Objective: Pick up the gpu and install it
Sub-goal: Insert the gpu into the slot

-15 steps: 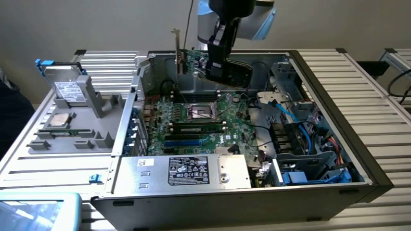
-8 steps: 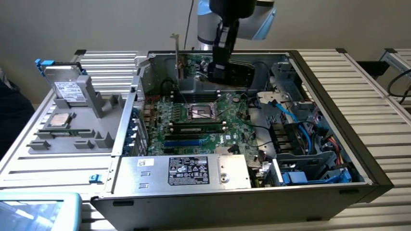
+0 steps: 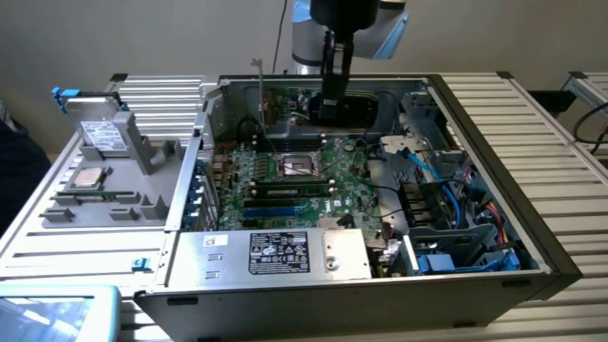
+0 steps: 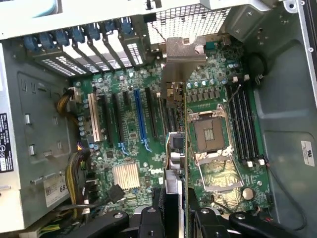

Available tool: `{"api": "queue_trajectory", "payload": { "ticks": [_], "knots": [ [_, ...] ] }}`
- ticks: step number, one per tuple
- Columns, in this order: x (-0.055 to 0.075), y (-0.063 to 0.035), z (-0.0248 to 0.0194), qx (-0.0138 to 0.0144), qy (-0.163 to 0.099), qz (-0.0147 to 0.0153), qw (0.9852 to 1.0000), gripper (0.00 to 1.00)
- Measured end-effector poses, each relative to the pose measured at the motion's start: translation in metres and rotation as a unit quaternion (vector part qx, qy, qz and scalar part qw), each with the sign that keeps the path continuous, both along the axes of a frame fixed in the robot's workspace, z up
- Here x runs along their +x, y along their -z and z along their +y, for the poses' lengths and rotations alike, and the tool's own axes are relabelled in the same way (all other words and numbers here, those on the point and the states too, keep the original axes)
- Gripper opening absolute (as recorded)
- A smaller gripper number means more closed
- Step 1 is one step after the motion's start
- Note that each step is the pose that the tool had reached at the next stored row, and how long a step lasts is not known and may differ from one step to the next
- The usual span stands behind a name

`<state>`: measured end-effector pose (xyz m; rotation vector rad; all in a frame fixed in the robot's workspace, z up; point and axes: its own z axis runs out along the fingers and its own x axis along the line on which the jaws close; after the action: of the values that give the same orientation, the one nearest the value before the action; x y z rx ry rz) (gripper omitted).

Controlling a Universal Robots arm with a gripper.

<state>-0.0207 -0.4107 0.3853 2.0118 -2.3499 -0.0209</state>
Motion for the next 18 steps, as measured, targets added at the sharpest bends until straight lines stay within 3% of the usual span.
{"api": "queue_trajectory", "payload": {
  "ticks": [3,9,10,13,16,18],
  "knots": [
    [-0.0001,0.0008,0.0000,-0.0012,-0.025,0.0000,0.9997,0.28],
    [-0.0001,0.0014,0.0001,-0.0019,-0.027,-0.0001,0.9996,0.28],
    [-0.0003,0.0019,0.0001,-0.0042,-0.027,-0.0003,0.9996,0.28],
    [-0.0029,0.0034,0.0012,-0.0107,-0.027,-0.0044,0.9996,0.28],
    [-0.0056,0.0065,0.0015,-0.0111,-0.028,-0.0112,0.9995,0.28],
    [-0.0086,0.0097,0.0015,-0.0112,-0.029,-0.0127,0.9994,0.28]
  ]
}}
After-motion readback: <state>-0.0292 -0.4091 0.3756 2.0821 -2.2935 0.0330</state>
